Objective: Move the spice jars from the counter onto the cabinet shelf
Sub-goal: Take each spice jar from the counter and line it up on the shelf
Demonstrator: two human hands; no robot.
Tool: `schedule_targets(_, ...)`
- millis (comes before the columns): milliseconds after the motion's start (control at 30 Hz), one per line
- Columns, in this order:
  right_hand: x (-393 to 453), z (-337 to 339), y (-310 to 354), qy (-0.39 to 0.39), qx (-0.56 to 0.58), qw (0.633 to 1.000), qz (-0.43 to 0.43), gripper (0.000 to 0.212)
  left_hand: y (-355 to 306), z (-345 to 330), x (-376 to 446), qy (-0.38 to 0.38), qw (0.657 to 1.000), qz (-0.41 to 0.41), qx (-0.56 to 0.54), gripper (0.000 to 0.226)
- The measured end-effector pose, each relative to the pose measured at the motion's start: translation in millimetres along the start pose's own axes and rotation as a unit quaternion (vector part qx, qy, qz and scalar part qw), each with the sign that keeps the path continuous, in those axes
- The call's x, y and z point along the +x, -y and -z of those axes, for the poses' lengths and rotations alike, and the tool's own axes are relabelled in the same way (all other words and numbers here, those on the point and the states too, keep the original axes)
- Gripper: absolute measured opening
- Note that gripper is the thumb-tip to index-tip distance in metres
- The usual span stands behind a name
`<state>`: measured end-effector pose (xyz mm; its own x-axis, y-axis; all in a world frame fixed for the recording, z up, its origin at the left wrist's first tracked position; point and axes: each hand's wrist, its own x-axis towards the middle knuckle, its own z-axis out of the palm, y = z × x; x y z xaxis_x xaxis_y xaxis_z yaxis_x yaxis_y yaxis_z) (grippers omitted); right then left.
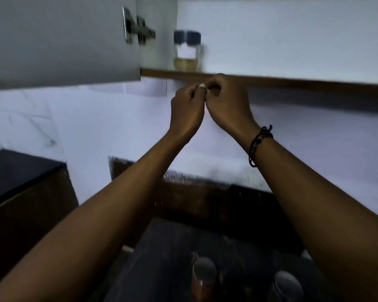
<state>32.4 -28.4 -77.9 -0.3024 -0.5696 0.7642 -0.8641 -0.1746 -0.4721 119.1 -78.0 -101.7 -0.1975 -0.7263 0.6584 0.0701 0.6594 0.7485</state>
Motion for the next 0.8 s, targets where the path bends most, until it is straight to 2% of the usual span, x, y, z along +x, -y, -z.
schedule_targets(167,-117.4,-18.2,-35.7,0.054,0.004,0.997,-0.062,0.022,53.9,-5.8,-108.4,0.054,0.997,0.047,0.008,0.035)
schedule_targets(300,-226.4,-36.3,-72.4,0.123,-0.001,0.985,-0.117,0.023,106.3,-8.0,-202.2,0.135,0.984,0.104,0.043,0.03)
schedule_targets(467,-348.6,-51.3,-105.5,0.223,-0.002,0.952,-0.211,0.033,158.1,-8.1,-307.7,0.22,0.958,0.168,0.074,0.029)
schedule_targets(667,-447.8,-64.3,-101.6,0.304,0.048,0.913,-0.27,0.038,196.0,14.3,-405.5,0.256,0.933,0.235,0.087,0.021)
schedule_targets(800,-490.9,-70.2,-96.3,0.416,0.008,0.862,-0.289,0.062,217.5,34.0,-441.7,0.313,0.903,0.252,0.155,0.017)
